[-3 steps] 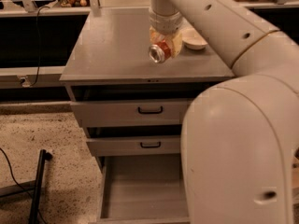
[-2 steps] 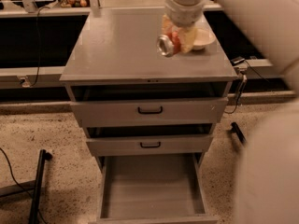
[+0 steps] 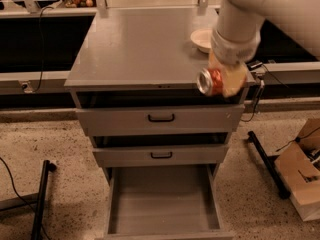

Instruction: Place coke can into bottom drawer

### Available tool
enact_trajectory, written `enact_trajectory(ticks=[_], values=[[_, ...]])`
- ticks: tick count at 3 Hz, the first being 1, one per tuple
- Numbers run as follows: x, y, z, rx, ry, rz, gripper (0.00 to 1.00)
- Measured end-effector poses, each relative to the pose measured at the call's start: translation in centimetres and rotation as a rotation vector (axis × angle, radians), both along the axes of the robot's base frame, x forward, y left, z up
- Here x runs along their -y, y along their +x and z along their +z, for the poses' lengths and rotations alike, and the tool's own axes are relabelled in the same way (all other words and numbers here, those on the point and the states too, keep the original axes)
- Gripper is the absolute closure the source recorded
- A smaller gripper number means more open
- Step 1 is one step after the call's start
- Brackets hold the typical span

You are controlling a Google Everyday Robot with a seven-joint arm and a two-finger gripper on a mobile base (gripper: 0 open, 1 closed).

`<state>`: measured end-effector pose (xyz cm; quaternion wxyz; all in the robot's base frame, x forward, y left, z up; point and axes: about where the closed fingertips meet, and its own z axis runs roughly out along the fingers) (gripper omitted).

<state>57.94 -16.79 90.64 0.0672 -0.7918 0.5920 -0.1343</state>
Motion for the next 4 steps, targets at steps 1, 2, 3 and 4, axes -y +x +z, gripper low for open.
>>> enact_trajectory(ticks=[1, 2, 3, 4], values=[[0.4, -1.6, -3.5, -0.067, -0.017, -0.079, 1.0], [0.9, -1.0, -4.7, -0.101, 0.065, -0.093, 1.0], [-0.6, -2.2, -8.5, -0.162, 0.234, -0.175, 1.0], [-1.3, -3.3, -13.8, -0.208, 0.494, -0.333, 1.0]])
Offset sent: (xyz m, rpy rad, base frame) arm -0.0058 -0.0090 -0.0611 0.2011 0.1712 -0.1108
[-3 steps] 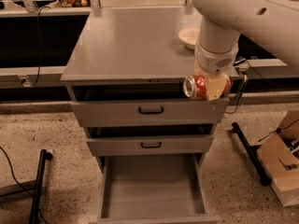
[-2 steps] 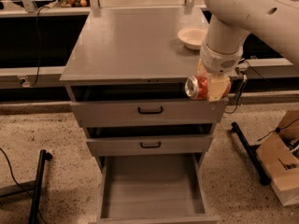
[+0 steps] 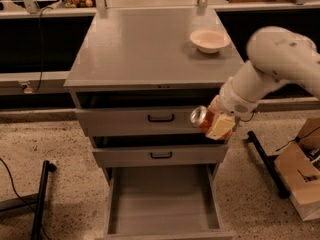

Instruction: Place coke can into bottom drawer

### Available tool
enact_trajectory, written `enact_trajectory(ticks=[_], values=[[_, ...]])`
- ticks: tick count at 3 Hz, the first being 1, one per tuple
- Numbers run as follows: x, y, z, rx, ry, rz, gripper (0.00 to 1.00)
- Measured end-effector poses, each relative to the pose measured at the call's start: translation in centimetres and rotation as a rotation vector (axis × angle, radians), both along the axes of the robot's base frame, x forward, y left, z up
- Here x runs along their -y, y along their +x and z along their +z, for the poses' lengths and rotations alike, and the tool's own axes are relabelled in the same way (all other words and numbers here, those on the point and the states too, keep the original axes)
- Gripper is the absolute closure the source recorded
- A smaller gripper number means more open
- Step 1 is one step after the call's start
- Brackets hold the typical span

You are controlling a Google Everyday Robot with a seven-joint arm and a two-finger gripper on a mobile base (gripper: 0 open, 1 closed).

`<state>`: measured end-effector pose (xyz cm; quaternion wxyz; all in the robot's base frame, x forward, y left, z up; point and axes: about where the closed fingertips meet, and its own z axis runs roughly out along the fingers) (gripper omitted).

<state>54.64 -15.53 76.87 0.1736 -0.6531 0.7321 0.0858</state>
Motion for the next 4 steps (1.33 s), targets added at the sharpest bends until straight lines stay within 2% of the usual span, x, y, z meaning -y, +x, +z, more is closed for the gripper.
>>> enact_trajectory(ticks=[1, 2, 3, 4], values=[[0.4, 0.7, 0.7, 0.039, 0.06, -0.055, 1.0], [0.7, 1.3, -4.0, -0.036, 0.036, -0.048, 1.0], [0.1, 0.1, -13.6, -0.126, 0.14, -0.021, 1.0], [-0.1, -0.8, -20.9, -0.125, 0.245, 0.012, 1.0]])
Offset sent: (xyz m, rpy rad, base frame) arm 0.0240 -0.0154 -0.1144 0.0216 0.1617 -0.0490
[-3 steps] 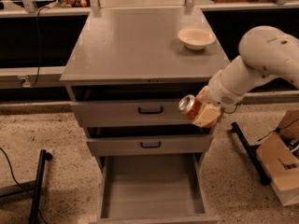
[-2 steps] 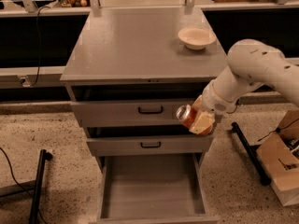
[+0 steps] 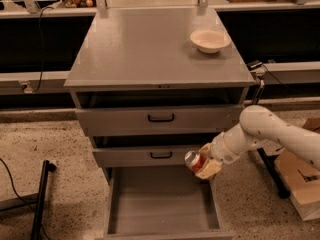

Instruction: Place coke can into bottom drawer

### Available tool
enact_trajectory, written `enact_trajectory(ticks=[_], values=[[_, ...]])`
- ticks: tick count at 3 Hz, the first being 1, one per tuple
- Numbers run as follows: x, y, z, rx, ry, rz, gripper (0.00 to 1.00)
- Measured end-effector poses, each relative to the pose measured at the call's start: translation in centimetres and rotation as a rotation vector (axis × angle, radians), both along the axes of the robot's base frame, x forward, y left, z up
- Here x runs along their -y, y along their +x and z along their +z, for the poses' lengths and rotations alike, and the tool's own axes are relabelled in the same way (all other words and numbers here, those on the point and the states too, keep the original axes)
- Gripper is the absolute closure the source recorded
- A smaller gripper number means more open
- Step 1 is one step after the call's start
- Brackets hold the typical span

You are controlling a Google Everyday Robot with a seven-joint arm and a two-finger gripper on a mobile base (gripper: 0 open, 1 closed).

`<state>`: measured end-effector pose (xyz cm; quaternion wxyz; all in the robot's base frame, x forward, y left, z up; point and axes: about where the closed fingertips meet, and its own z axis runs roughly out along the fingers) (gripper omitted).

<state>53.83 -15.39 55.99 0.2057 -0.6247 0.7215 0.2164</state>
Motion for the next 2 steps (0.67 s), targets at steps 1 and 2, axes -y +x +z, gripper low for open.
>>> enact_trajectory(ticks=[1, 2], values=[[-0.25, -0.78, -3.82, 0.017, 0.095, 0.037, 1.0], [-0.38, -1.07, -4.57, 0.015, 0.1, 0.052, 1.0]])
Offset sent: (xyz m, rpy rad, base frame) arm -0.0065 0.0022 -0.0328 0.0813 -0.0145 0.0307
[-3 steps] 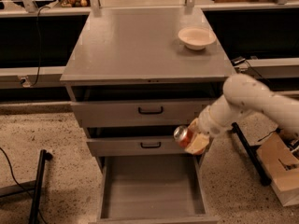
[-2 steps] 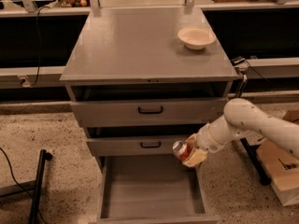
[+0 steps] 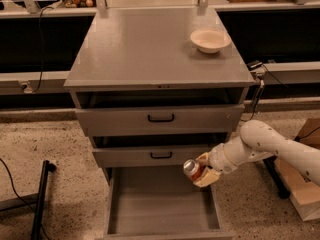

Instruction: Place coke can into bottom drawer

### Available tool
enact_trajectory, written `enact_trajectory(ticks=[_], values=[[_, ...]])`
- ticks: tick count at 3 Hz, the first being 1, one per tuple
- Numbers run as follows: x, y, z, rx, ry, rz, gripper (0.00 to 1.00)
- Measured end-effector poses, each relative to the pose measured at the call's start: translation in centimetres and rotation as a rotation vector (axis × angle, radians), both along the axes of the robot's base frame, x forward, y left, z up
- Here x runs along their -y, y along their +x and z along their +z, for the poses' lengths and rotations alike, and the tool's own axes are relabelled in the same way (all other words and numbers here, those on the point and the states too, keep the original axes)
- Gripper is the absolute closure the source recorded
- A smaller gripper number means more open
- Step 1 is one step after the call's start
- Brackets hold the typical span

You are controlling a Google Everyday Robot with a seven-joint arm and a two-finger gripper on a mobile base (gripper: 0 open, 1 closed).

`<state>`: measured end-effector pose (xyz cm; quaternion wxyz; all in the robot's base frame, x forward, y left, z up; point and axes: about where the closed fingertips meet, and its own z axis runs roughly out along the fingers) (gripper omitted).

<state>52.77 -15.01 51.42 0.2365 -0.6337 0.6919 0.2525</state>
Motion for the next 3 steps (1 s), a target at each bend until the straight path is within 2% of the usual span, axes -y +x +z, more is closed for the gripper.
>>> enact_trajectory(ticks=[1, 2, 3], values=[[0.1, 0.4, -2.2, -0.056, -0.024, -0.014, 1.0], [1.0, 0.1, -8.6, -0.094, -0.118, -0.034, 1.0], [1.9, 0.0, -13.4, -0.006, -0.201, -0.026, 1.0]])
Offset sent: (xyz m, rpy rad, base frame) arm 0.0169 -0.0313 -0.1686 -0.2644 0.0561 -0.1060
